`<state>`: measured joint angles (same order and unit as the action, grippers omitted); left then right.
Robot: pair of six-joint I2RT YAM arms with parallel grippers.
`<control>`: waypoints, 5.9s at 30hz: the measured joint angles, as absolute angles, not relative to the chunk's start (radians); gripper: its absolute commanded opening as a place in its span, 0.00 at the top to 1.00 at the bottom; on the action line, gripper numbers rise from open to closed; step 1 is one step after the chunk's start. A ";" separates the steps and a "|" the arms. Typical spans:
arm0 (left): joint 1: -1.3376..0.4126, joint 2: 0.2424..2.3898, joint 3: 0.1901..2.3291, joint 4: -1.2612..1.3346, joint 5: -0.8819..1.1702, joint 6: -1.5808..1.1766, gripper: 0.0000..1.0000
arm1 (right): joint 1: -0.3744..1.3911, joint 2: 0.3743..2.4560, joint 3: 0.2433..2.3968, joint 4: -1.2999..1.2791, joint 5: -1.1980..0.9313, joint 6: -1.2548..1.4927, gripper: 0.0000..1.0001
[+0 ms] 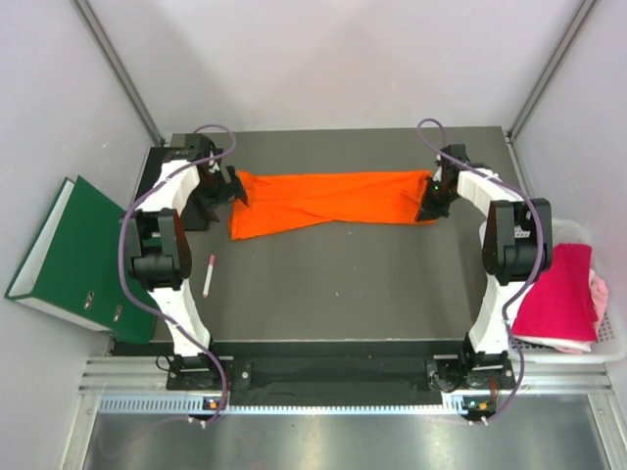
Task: Fold and stack the t-shirts
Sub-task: Fold the other side of the tshirt into a rectangle, then rotate the tshirt 90 degrees
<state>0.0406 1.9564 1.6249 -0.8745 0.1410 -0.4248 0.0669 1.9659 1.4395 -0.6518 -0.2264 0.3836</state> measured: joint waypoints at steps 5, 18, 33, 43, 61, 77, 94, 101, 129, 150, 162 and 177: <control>0.040 1.956 1.619 -0.871 0.141 -0.424 0.01 | 0.044 1.971 1.415 -0.633 -0.209 0.377 1.00; 0.036 1.934 1.566 -0.865 0.142 -0.420 0.01 | 0.044 2.127 1.618 -0.590 -0.180 0.389 1.00; -0.033 1.799 1.407 -0.838 0.152 -0.418 0.01 | 0.041 2.130 1.645 -0.591 -0.110 0.385 0.54; -0.041 1.822 1.333 -0.813 0.087 -0.466 0.01 | 0.010 1.980 1.473 -0.629 -0.068 0.387 0.53; -0.041 2.024 1.480 -0.809 0.036 -0.519 1.00 | 0.010 1.998 1.406 -0.581 -0.083 0.405 1.00; -0.031 2.138 1.667 -0.874 0.002 -0.519 1.00 | -0.038 1.853 1.281 -0.689 -0.047 0.360 1.00; -0.020 2.239 1.855 -0.909 0.007 -0.491 0.01 | -0.026 1.610 1.043 -0.831 -0.194 0.271 0.01; -0.021 2.018 1.558 -0.823 0.095 -0.528 0.01 | -0.021 1.665 1.249 -0.849 -0.186 0.243 0.00; -0.163 1.989 1.282 -0.383 0.316 -0.967 1.00 | -0.022 2.000 1.401 -0.567 -0.191 0.286 1.00; -0.158 2.601 2.288 -0.598 0.348 -0.940 0.80 | 0.253 1.588 0.862 -0.614 -0.305 0.396 0.99; -0.178 1.954 1.326 -0.467 0.334 -0.902 0.01 | 0.429 1.618 0.872 -0.637 -0.352 0.474 0.97; -0.633 1.572 0.783 -0.444 0.398 -1.065 0.64 | 0.564 1.731 0.958 -0.594 -0.426 0.480 0.96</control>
